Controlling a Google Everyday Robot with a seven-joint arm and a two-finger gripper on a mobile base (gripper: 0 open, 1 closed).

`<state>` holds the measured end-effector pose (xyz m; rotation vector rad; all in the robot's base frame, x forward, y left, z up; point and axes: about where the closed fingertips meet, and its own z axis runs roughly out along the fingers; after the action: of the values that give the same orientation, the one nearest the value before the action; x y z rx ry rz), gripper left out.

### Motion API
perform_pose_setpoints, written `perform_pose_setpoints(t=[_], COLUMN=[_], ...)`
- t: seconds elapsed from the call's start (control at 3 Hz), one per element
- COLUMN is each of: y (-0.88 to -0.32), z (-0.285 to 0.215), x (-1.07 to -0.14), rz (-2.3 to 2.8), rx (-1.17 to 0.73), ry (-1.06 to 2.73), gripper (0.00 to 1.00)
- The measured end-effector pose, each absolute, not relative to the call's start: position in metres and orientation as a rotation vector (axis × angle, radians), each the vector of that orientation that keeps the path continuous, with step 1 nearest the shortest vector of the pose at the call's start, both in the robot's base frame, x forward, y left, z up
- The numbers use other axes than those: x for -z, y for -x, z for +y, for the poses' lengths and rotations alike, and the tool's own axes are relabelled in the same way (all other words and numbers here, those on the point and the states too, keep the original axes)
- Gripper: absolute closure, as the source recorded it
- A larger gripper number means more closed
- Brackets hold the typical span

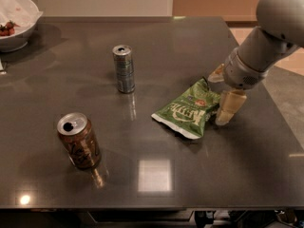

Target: Move green jalapeno chip bag near orange can

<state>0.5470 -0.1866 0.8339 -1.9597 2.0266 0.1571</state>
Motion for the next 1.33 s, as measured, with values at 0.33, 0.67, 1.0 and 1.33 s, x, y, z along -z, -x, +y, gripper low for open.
perform_pose_setpoints(t=[0.33,0.67,1.0,1.33], y=[-0.547,-0.544,-0.531,-0.512], z=[-0.186,-0.181,-0.164,-0.137], x=[-0.834,-0.843,-0.862,-0.876], rz=[2.038,2.038,1.995,1.921], rx=[-0.178,-0.202,-0.231,-0.283], ry=[1.942,1.923,1.917,1.943], gripper=[0.41,0.64,0.88,1.00])
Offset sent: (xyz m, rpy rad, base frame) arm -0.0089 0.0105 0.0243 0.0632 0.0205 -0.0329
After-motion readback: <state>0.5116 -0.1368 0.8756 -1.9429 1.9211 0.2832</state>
